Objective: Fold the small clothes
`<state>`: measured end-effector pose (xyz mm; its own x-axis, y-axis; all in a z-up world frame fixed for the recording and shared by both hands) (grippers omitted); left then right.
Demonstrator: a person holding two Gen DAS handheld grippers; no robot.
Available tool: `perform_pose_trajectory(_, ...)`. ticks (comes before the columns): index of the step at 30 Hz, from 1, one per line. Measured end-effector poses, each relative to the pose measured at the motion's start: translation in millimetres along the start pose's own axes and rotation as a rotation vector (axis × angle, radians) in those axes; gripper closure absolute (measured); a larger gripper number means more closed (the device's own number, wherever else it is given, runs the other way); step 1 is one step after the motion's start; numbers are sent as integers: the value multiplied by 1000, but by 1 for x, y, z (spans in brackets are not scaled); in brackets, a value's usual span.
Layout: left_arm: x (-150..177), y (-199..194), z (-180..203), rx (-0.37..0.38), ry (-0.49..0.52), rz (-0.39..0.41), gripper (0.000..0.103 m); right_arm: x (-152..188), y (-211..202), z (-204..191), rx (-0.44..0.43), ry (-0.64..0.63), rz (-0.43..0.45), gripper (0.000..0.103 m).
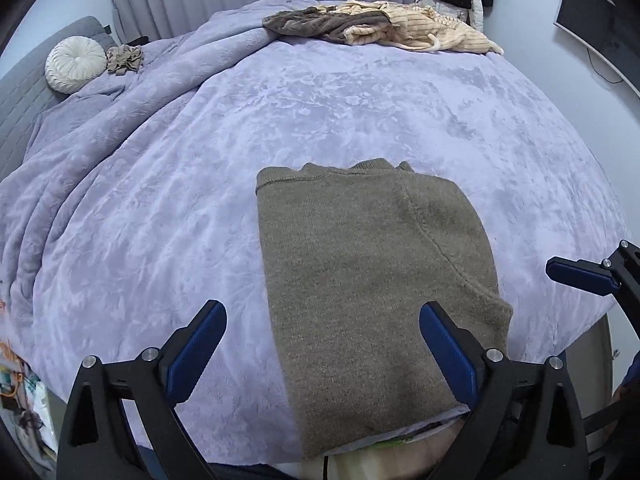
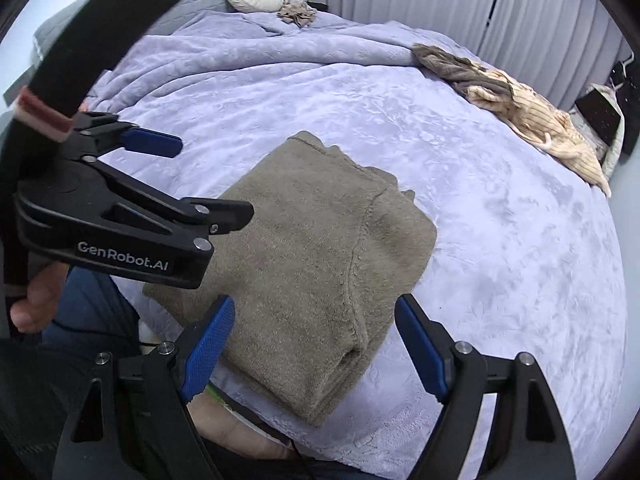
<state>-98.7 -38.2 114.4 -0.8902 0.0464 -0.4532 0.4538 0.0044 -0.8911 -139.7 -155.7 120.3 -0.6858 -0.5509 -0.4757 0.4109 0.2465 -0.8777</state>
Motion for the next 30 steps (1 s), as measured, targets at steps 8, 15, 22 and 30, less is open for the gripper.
perform_pose_trajectory(8,10,4,6,-82,-1,-39,5,-4,3,0,28,39,-40,18)
perform_pose_trajectory(15,16,10,8,-86,-27,-77,5,2,8,5,41,62,-65,18)
perform_pose_trajectory(22,13,20,6,-47,-51,-108,5,-2,13,9,45,65,-79,18)
perform_pose_trajectory(30,4,30,3,-57,-59,-114,5,-11,20,15,48,67,-104,18)
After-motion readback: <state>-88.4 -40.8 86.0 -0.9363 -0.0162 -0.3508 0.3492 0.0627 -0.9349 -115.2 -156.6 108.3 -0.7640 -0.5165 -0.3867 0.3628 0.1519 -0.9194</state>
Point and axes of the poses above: each gripper's, at about its wrist camera, not at the fingertips, and y roughly the way its jaws point, z to its right, x to its underside, the point moved 3 cm from there along y, roughly the way its jaws point, and after that the axes turned 1 degree about -z, right-handed, at the moved point
